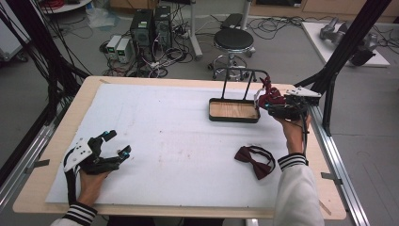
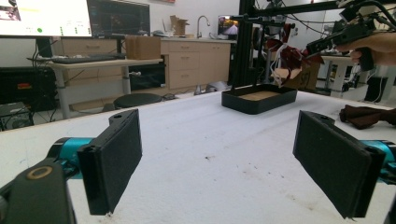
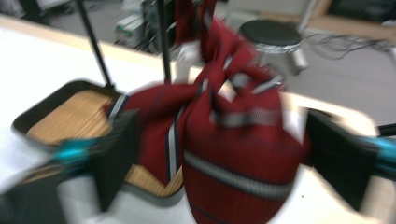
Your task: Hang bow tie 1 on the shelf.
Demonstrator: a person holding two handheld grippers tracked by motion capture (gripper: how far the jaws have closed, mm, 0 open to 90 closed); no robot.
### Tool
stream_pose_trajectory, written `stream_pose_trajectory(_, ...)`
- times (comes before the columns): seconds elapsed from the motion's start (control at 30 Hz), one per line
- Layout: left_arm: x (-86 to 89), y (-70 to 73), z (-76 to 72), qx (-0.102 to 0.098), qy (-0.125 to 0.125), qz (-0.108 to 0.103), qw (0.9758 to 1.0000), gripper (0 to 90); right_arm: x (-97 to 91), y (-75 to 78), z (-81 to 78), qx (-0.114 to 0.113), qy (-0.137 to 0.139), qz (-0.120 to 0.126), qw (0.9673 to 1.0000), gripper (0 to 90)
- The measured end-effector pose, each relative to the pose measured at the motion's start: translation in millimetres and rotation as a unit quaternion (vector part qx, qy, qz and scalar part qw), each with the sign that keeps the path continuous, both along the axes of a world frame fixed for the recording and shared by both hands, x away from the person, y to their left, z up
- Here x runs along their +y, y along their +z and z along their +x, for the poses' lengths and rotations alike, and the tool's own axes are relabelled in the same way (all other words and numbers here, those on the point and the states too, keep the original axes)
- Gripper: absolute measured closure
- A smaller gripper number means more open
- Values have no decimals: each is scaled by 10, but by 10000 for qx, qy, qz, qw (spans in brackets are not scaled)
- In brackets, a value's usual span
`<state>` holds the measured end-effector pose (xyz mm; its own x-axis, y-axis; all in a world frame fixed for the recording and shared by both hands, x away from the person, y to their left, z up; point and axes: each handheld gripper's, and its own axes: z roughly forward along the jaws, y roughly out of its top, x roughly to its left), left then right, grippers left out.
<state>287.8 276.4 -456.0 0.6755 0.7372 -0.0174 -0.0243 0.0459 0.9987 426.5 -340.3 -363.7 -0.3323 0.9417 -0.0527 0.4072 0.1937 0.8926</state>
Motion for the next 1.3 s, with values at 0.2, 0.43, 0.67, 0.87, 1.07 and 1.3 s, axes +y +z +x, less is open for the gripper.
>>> stream_pose_trajectory(0.2,4,0,0,11,-2,-14,10000,159,31,121,-209,-608,198,319,9974,6)
stream_pose_trajectory(0.43,10,-1,0,6,1,-36,10000,160,31,235,-439,-861,381,386,9948,6)
stream_pose_trajectory(0.67,22,-3,-1,1,10,-111,9999,159,71,292,-610,-993,459,438,9930,6)
stream_pose_trajectory(0.87,24,-5,-4,-6,38,-145,9999,159,143,268,-793,-1188,656,572,9891,6)
stream_pose_trajectory(1.07,26,-4,-4,9,52,-148,9999,159,243,211,-1000,-1295,883,534,9862,6)
stream_pose_trajectory(1.3,29,-4,-2,10,59,-149,9999,160,335,127,-1254,-1494,1076,561,9813,6)
